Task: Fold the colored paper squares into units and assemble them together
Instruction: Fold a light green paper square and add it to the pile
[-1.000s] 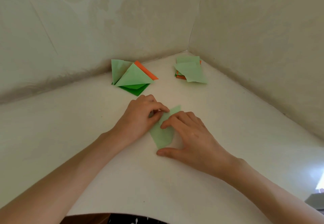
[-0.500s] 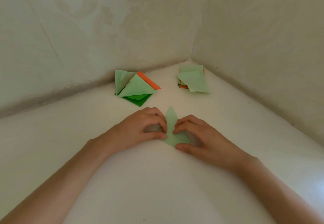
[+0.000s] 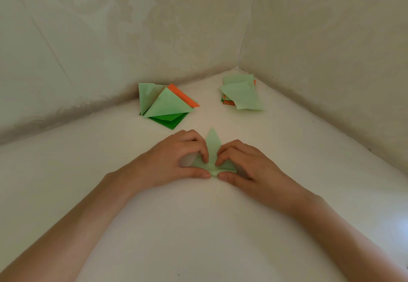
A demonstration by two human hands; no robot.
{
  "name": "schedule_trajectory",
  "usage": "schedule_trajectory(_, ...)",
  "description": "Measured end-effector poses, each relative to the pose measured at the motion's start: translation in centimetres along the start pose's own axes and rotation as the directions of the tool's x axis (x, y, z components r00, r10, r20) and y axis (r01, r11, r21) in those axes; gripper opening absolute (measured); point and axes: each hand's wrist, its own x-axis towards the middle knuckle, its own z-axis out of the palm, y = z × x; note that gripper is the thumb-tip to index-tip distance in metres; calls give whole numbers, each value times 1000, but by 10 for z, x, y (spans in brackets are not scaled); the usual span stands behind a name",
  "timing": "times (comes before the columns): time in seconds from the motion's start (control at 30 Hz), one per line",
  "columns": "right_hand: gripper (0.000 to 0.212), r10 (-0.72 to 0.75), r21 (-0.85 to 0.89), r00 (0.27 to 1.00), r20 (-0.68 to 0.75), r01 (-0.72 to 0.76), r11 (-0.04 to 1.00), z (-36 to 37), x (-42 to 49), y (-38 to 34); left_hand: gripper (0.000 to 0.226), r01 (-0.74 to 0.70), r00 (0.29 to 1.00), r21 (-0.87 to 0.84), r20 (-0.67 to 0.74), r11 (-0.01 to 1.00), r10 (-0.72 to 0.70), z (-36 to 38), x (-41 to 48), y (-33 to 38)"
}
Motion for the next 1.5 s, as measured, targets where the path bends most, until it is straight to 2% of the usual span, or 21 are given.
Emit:
schedule_trajectory(0.1,33,15,94,1000,-15,-14,995,-3,0,-2,31,-23,999,25,-22,999,24,-1,-2,-1)
schedule_trajectory(0.23,34,106,166,991,83,-119,979,-8,-6,-2,30,-61,995,61,-71,996,65,1,-2,-1)
schedule_trajectory(0.33,22,65,153,997,31,-69,986,-6,-9,2,32,-52,996,51,-75,997,56,1,-2,-1)
schedule_trajectory(0.5,32,11,214,999,41,-20,977,-9,-12,9,37,-17,1000,67,-26,998,18,-1,-5,3)
schedule_trajectory(0.6,24,69,285,993,91,-92,954,-11,-10,9,33,-79,997,84,9,993,79,5,-7,8)
schedule_trajectory(0.73,12,181,324,981,71,-194,926,-11,-8,4,27,-107,994,-3,14,994,107,12,-5,13)
schedule_trajectory(0.83,8,265,292,964,22,-260,920,-9,-6,1,25,-86,996,-32,11,996,86,12,-5,12)
schedule_trajectory(0.97,10,275,251,961,4,-268,930,-7,-4,-3,22,-66,997,2,29,998,66,9,-5,14)
schedule_trajectory(1.1,11,252,213,968,-7,-245,946,-6,-5,-4,28,-118,992,26,47,993,116,7,-8,14)
schedule_trajectory(1.4,13,153,126,987,-50,-146,981,0,-5,2,32,-104,993,69,62,992,100,7,-11,16)
schedule_trajectory(1.5,12,113,151,993,-12,-110,982,-6,-8,6,33,-109,992,89,69,990,103,6,-12,18)
